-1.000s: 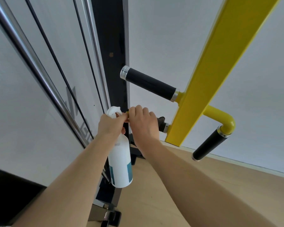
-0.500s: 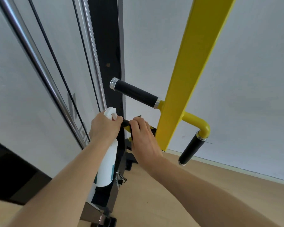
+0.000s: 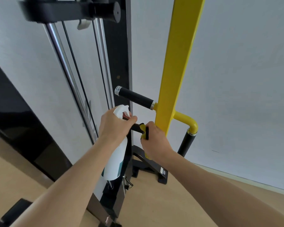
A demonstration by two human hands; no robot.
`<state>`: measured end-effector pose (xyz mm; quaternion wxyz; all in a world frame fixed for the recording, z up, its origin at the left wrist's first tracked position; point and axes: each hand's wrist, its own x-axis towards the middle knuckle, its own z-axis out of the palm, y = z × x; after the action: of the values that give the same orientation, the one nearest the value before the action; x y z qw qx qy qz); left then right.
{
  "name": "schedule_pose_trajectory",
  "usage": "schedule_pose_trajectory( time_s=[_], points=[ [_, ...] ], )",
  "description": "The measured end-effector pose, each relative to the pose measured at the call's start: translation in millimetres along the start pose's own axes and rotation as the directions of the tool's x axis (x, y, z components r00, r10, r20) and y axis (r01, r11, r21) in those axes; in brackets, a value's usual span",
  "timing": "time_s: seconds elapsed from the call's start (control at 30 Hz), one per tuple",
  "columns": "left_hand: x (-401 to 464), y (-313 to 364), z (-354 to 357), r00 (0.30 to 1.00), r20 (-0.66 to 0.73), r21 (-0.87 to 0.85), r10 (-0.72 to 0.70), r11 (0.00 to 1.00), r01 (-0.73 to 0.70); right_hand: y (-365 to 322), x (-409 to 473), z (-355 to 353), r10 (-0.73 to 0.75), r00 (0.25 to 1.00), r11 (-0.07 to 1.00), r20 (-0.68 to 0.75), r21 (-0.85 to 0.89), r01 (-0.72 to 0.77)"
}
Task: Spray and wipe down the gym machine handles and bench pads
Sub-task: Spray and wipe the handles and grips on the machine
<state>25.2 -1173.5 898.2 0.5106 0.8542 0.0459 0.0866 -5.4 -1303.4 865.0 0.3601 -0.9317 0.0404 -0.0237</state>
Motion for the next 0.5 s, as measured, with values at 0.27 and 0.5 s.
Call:
schedule_pose_trajectory(
  time_s=[0.27,0.5],
  points=[
    [-2.9,17.4,4.8,1.000,0.012,0.017,-0.021,1.000,0.021,2.6,-6.3,-13.5,0.089,0.995,0.993,0.035,0.068,-0.091],
    [-1.5,22.1,2.9,0.998,0.032,0.018,-0.049,0.999,0.048,-2.5,-8.0,-24.2,0.054,0.998,0.997,0.018,0.062,-0.055]
  ],
)
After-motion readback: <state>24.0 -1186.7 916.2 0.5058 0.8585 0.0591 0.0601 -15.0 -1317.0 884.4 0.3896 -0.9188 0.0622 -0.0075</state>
